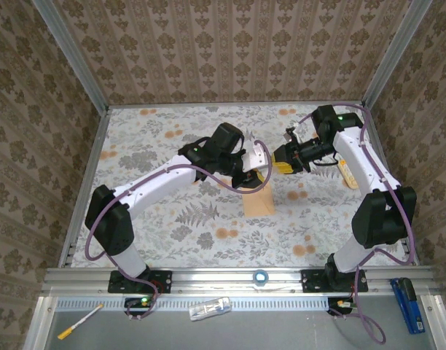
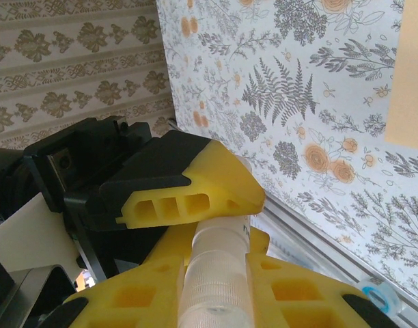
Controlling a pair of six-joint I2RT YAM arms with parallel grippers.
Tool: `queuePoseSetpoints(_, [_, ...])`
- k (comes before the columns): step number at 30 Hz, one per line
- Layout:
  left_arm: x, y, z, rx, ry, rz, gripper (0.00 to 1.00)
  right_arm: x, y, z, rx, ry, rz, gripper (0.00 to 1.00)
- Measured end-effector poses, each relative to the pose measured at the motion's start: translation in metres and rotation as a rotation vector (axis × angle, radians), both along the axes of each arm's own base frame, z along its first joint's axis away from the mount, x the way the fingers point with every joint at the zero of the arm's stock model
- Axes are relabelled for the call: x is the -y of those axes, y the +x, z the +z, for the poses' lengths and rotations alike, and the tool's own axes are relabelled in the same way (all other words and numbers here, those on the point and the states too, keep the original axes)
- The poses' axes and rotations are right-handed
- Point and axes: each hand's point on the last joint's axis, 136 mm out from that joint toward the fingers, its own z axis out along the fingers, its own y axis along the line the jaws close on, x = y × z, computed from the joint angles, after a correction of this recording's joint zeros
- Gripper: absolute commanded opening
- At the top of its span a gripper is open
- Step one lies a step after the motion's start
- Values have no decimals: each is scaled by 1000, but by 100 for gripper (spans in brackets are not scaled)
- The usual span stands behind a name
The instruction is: Place the letter into the envelope and seal it
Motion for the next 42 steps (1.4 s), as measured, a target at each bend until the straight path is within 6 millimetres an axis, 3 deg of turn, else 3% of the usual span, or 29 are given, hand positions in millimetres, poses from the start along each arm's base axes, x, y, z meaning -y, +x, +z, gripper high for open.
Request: queuePoseSetpoints(42, [1, 2, -8, -23, 7, -4, 0, 7, 1, -3, -7, -13, -19, 26])
